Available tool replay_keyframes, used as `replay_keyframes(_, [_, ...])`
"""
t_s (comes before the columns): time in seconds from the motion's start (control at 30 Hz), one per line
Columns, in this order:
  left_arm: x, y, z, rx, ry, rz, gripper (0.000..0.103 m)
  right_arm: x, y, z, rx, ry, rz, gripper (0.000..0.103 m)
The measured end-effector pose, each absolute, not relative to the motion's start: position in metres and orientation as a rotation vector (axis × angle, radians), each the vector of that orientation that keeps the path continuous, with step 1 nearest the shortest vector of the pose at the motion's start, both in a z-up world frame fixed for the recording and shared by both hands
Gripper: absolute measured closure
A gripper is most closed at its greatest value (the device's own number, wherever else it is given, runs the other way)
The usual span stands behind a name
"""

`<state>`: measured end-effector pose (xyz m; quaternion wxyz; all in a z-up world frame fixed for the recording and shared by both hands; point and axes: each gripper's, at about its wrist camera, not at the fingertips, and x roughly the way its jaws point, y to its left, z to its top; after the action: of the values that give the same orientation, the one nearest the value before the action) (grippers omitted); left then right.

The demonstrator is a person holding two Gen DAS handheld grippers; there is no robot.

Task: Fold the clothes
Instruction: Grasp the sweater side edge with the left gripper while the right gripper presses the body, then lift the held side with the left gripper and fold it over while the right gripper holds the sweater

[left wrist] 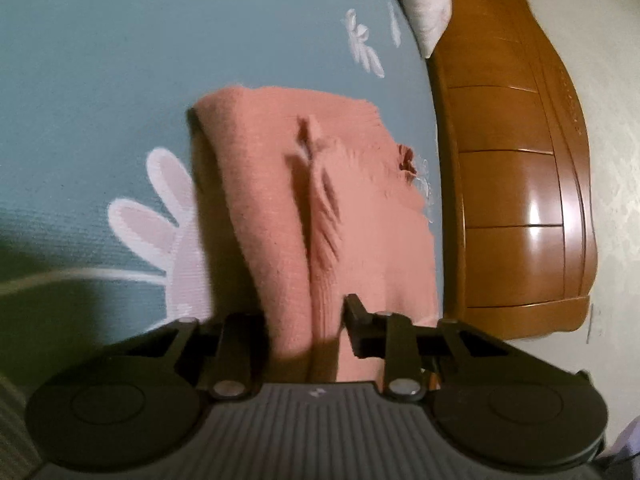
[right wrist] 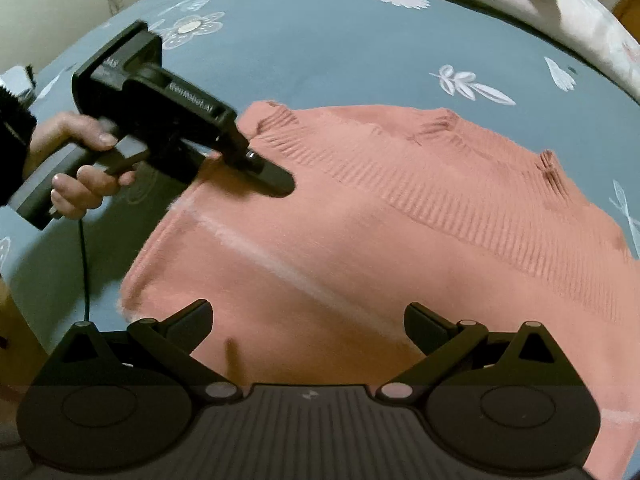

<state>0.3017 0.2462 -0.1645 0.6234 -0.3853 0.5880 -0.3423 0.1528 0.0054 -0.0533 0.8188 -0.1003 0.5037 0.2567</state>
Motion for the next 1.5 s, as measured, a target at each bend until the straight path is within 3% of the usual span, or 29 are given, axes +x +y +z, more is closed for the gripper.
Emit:
replay_keyframes(0.3, [0.303,0.229,-0.148,-0.749,1.39,-0.716,0.084,0.149,0.004,-0.054,-0.213,1.08,0.549,0.0])
replay_keyframes(0.57, [0.298,0.215,-0.114,-0.614,1.379,-0.624,0.085,0.151,-0.007,-0.048,-0.194,1.062,0.547,0.0])
replay_keyframes(1.5, [0.286,0.123,-0.018,-0.52,1.44,-0.382,0.085,0.137,-0.119,-0.023,-0.15,1.011,0.564,0.0])
